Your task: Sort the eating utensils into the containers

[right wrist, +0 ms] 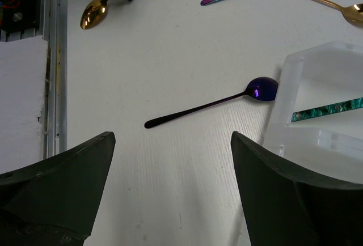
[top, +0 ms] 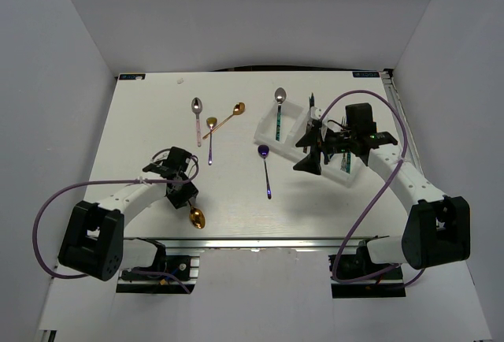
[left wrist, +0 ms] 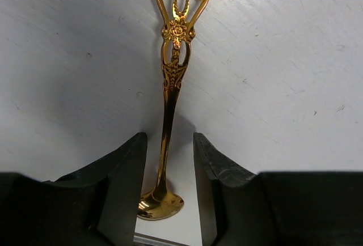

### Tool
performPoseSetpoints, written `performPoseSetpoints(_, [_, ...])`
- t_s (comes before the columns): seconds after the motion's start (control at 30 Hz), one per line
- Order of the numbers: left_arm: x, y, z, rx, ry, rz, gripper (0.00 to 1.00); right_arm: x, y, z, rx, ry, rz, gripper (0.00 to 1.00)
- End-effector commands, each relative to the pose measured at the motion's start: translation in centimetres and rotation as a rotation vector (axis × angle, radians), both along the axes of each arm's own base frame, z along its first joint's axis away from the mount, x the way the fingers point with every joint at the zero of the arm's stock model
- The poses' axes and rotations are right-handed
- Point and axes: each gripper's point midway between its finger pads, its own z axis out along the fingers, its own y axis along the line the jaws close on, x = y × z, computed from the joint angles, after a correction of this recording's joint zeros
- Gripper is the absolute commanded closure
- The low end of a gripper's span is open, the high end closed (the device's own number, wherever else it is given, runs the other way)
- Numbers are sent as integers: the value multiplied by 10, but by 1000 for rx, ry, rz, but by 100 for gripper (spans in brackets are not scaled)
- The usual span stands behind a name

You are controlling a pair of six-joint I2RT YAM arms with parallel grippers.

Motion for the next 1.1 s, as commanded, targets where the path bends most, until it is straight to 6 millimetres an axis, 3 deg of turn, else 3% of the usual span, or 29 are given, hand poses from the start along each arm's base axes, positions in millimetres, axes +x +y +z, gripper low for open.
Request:
performPoseSetpoints(0.0, [-2,-3,-2,-20,8,-5,51,-4,1,10,16,-21,19,11])
performPoseSetpoints(0.27, [-12,-3,-14,-16,74,-39,74,-5,1,10,16,-22,21,11])
performPoseSetpoints(0.37, [-6,-8,-7,-34,45,-59,83,-4,1,10,16,-21,19,11])
performPoseSetpoints(0.5, [11,-16,18,-66,-49,-104,94,-4,1,9,14,-17,19,11])
performPoseSetpoints(0.57, [22,-23,36,-92,-103,-149,100,-4,1,8,14,-17,18,11])
performPoseSetpoints(0.77, [39,-50,85,-187,-232,-333,100,-6,2,4,13,-6,29,11])
performPoseSetpoints(0.83, [44,-71,109,-266,-334,-494,100,-6,1,1,11,-5,36,11])
performPoseSetpoints(0.9, [44,-99,147,-383,-498,-668,100,-6,1,1,9,-3,38,11])
performPoseSetpoints(1.0, [36,-123,185,-476,-664,-888,100,-6,1,-2,3,-2,39,11])
performPoseSetpoints(1.07, [33,-132,200,-492,-745,-1016,100,-7,1,-2,3,-10,47,11])
